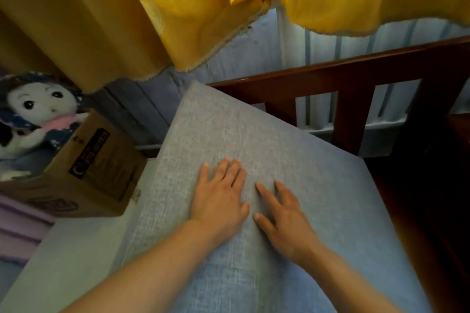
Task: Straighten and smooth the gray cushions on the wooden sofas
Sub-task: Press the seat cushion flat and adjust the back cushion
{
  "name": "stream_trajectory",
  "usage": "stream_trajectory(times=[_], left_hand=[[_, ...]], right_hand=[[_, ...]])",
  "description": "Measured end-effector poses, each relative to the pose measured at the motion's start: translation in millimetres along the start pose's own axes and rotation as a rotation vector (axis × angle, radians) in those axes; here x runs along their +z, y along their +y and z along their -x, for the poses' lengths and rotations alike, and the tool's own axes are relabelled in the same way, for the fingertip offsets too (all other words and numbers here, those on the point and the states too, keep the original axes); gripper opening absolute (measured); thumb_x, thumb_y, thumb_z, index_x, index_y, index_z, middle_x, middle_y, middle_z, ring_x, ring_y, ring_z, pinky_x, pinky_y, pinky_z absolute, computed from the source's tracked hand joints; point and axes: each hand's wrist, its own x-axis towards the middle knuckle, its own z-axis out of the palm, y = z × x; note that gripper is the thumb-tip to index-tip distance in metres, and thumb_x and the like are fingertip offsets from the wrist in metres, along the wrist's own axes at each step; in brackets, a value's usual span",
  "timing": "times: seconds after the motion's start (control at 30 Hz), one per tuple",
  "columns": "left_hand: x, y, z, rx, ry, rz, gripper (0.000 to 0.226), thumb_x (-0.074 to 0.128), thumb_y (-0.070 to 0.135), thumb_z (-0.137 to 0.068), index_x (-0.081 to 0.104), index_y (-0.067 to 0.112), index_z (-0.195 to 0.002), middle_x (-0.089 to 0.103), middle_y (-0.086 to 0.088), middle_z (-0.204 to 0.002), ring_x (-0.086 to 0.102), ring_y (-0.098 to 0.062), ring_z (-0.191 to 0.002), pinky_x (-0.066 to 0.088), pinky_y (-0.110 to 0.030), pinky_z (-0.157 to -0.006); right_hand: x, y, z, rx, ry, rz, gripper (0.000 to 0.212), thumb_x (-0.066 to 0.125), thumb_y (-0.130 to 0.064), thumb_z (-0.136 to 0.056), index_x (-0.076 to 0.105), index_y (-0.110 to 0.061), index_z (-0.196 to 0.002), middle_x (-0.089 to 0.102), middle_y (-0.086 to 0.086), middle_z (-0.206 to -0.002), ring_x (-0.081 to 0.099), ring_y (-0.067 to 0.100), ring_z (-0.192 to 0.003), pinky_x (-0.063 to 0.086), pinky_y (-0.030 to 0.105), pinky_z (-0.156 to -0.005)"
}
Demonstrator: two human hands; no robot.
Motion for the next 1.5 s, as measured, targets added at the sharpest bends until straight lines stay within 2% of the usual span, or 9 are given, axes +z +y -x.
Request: stream_trajectory(times=[0.17, 0.37, 0.53, 0.67, 0.83, 1.0, 1.17, 1.4, 1.5], left_hand=[[-37, -14, -32, -0.09, 0.036, 0.015, 0.06, 0.033, 0.034, -0.1, 0.006, 0.02, -0.153, -0.008, 0.0, -0.161, -0.011, -0.018, -0.147, -0.007, -0.047, -0.115], [-89, -38, -106, -0.298, 0.556, 0.087, 0.063, 0.042, 0.022, -0.096, 0.011, 0.02, -0.152, -0.007, 0.001, -0.161, -0.011, -0.018, -0.147, -0.004, -0.051, -0.115], [-23, -27, -110, -0.313, 0.058, -0.08, 0.066, 0.025, 0.044, -0.1, -0.007, 0.019, -0.152, -0.016, -0.001, -0.159, -0.017, -0.022, -0.146, -0.005, -0.054, -0.116], [-41, 11, -139, -0.244, 0.481, -0.003, 0.064, 0.031, 0.041, -0.098, 0.004, 0.023, -0.152, -0.009, 0.001, -0.16, -0.013, -0.019, -0.146, -0.008, -0.052, -0.114], [13, 62, -147, -0.182, 0.025, -0.112, 0.065, 0.023, 0.048, -0.099, -0.004, 0.022, -0.153, -0.015, 0.001, -0.16, -0.015, -0.021, -0.146, -0.003, -0.054, -0.116], [-7, 150, -186, 0.011, 0.515, 0.104, 0.064, 0.037, 0.041, -0.096, 0.011, 0.024, -0.152, -0.002, 0.003, -0.161, -0.01, -0.017, -0.147, -0.007, -0.05, -0.114], [85, 199, -179, 0.054, -0.036, -0.049, 0.06, 0.025, 0.045, -0.099, 0.004, 0.028, -0.153, -0.006, 0.005, -0.161, -0.009, -0.02, -0.147, -0.002, -0.052, -0.114], [68, 302, -160, 0.095, 0.248, 0.241, 0.067, 0.039, 0.037, -0.097, 0.003, 0.026, -0.153, -0.012, 0.005, -0.16, -0.016, -0.017, -0.146, -0.014, -0.049, -0.113], [118, 306, -113, 0.213, -0.036, 0.062, 0.064, 0.021, 0.045, -0.1, -0.01, 0.023, -0.151, -0.02, 0.002, -0.158, -0.023, -0.02, -0.144, -0.017, -0.05, -0.111]], right_hand=[[-51, -17, -50, -0.037, -0.056, -0.077, 0.066, 0.048, -0.049, -0.095, 0.013, -0.041, -0.15, -0.001, 0.005, -0.161, 0.001, 0.021, -0.148, 0.01, 0.035, -0.117], [-113, -52, -129, -0.244, 0.838, -0.501, 0.048, 0.047, -0.041, -0.097, 0.042, -0.026, -0.142, 0.035, 0.0, -0.149, 0.032, 0.012, -0.137, 0.026, 0.031, -0.112], [-18, -4, -144, -0.175, 0.188, -0.158, 0.076, 0.021, -0.077, -0.077, 0.017, -0.047, -0.147, 0.001, -0.01, -0.161, -0.002, 0.012, -0.147, 0.003, 0.046, -0.119], [-65, 50, -140, -0.052, 0.69, -0.435, 0.055, 0.041, -0.058, -0.09, 0.039, -0.038, -0.141, 0.028, -0.004, -0.154, 0.022, 0.014, -0.143, 0.016, 0.045, -0.118], [-18, 117, -117, -0.036, 0.177, -0.291, 0.063, 0.035, -0.071, -0.084, 0.015, -0.053, -0.141, 0.008, -0.008, -0.16, 0.0, 0.01, -0.146, 0.002, 0.043, -0.119], [-90, 196, -109, 0.129, 0.973, -0.467, 0.044, 0.05, -0.037, -0.095, 0.047, -0.029, -0.138, 0.035, 0.001, -0.15, 0.031, 0.018, -0.139, 0.021, 0.052, -0.115], [12, 261, -96, 0.139, 0.269, -0.119, 0.075, 0.022, -0.07, -0.081, 0.023, -0.038, -0.149, 0.011, -0.002, -0.16, 0.006, 0.018, -0.147, 0.007, 0.044, -0.118], [-65, 326, -4, 0.296, 0.949, -0.376, 0.043, 0.048, -0.025, -0.096, 0.048, -0.019, -0.138, 0.042, 0.006, -0.145, 0.037, 0.019, -0.135, 0.03, 0.043, -0.113], [33, 317, 36, 0.335, 0.538, -0.147, 0.063, 0.024, -0.055, -0.094, 0.03, -0.024, -0.148, 0.029, 0.007, -0.155, 0.024, 0.026, -0.143, 0.023, 0.052, -0.114]])
